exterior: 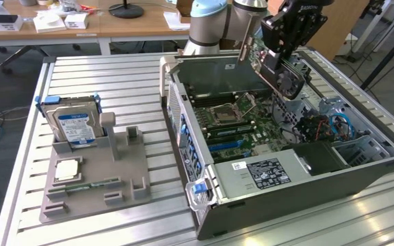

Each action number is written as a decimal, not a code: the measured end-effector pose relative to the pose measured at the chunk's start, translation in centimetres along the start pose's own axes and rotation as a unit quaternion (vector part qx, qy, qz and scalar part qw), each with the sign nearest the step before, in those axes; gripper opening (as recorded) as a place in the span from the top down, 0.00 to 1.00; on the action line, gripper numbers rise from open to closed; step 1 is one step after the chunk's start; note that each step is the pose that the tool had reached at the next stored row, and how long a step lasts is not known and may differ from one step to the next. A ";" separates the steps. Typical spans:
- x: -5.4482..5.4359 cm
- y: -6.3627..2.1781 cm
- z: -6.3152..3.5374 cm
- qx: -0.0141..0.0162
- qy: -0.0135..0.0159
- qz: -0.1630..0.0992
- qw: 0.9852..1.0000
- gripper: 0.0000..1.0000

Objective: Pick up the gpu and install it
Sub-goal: 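Insert the gpu into the slot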

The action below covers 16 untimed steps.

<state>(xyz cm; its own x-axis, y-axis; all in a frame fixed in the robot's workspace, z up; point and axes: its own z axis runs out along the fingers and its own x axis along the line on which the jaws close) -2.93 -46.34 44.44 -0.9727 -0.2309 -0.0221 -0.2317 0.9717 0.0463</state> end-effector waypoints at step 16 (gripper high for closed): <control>0.0 0.00 0.05 -0.002 0.003 -0.073 0.997 0.74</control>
<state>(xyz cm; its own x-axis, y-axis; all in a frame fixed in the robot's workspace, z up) -2.93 -46.34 44.39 -0.9287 -0.3702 -0.0222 -0.3708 0.9276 0.0463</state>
